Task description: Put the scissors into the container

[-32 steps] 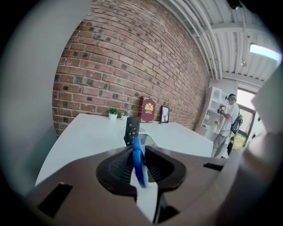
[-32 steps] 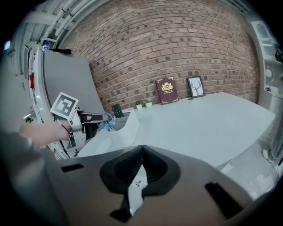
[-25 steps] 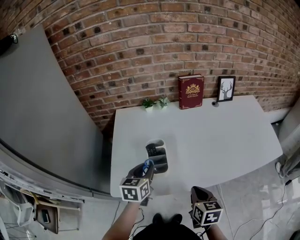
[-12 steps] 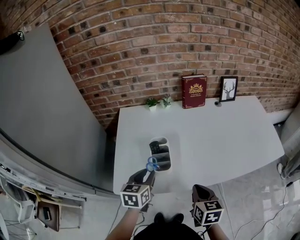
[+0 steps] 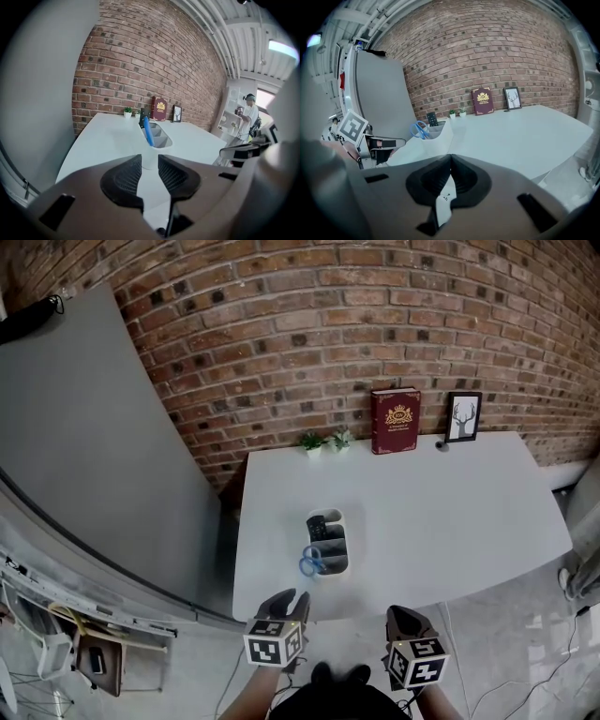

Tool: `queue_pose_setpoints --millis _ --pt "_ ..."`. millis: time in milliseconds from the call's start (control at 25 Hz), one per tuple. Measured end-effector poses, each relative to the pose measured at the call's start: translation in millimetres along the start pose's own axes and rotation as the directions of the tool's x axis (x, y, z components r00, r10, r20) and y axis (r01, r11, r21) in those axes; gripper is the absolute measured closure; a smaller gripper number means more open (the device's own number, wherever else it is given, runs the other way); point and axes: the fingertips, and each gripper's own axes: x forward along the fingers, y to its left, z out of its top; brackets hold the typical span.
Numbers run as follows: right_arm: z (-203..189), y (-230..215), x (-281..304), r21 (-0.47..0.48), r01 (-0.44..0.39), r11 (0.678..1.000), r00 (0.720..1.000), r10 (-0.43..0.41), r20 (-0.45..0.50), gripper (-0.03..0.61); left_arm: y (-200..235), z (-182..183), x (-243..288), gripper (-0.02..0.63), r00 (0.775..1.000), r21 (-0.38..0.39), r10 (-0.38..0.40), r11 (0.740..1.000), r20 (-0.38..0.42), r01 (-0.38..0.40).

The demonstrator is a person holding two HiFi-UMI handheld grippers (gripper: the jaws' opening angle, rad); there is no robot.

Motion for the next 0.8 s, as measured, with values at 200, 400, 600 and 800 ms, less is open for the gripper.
queue_pose_setpoints --millis 200,400,600,800 --pt "-2 3 -4 -0.003 -0.005 1.0 1.0 0.005 0.003 0.578 -4 -7 -12 0.532 1.0 0.017 0.015 1.0 0.005 -0.015" --pt "-4 6 -7 -0.007 -0.012 1.0 1.0 0.012 0.004 0.578 -4 -12 -21 0.561 1.0 0.011 0.023 1.0 0.012 -0.023" --pt "-4 8 -11 -0.002 -0.018 1.0 1.0 0.018 0.02 0.578 -7 -17 -28 0.58 1.0 0.007 0.019 1.0 0.013 -0.02" --pt "-6 9 -15 -0.01 -0.015 1.0 1.0 0.015 0.019 0.578 -10 -19 -33 0.586 1.0 -0.002 0.021 1.0 0.017 -0.021"
